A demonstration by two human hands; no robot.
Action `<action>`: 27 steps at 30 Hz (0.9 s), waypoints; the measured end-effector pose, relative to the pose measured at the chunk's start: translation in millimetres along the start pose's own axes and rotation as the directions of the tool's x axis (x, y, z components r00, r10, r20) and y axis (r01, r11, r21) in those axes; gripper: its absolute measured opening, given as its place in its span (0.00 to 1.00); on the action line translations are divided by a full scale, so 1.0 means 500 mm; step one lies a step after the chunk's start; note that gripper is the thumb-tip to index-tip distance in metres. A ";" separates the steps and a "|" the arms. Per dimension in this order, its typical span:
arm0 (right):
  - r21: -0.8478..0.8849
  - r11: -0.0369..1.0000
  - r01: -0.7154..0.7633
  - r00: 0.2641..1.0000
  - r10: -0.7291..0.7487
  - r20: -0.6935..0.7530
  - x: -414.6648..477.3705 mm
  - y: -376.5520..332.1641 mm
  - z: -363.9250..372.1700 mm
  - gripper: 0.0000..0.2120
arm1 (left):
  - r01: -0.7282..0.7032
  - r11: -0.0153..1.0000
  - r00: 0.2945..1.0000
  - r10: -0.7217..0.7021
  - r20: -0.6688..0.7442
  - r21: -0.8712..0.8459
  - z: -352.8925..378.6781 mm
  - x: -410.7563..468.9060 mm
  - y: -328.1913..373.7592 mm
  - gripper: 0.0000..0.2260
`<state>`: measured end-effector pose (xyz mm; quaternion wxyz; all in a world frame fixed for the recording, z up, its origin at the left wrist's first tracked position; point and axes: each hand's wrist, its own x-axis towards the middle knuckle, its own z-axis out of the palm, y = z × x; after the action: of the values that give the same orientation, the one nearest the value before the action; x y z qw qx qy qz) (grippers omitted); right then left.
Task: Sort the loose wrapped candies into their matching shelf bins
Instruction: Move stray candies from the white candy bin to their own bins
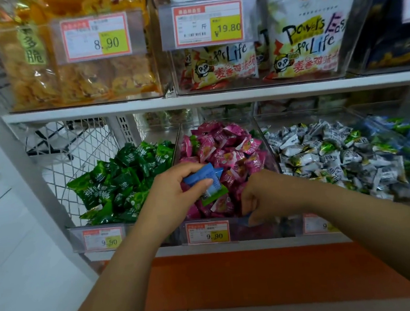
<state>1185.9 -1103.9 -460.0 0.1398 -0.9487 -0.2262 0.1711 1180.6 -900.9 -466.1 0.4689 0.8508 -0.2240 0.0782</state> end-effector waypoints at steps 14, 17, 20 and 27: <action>-0.008 0.999 -0.032 0.976 0.030 -0.215 -0.015 -0.002 0.045 0.05 | -0.015 0.999 0.999 0.014 -0.044 -0.033 0.012 0.014 -0.001 0.08; -0.094 0.993 -0.077 0.977 0.057 -0.204 -0.018 0.000 0.039 0.10 | -0.025 1.000 0.999 0.024 -0.044 -0.014 0.020 0.016 0.000 0.07; -0.127 0.986 -0.106 0.971 0.076 -0.225 -0.017 0.004 0.040 0.12 | -0.028 1.000 0.999 0.028 -0.037 0.003 0.024 0.016 -0.001 0.07; 0.370 0.929 -0.002 0.842 0.201 -0.500 -0.026 0.004 0.013 0.05 | -0.018 1.000 0.998 0.018 -0.064 -0.009 0.027 0.012 0.001 0.08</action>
<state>1172.9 -1110.6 -463.1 0.3560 -0.9284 -0.0929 -0.0518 1184.5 -914.4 -471.0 0.4790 0.8437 -0.2169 0.1084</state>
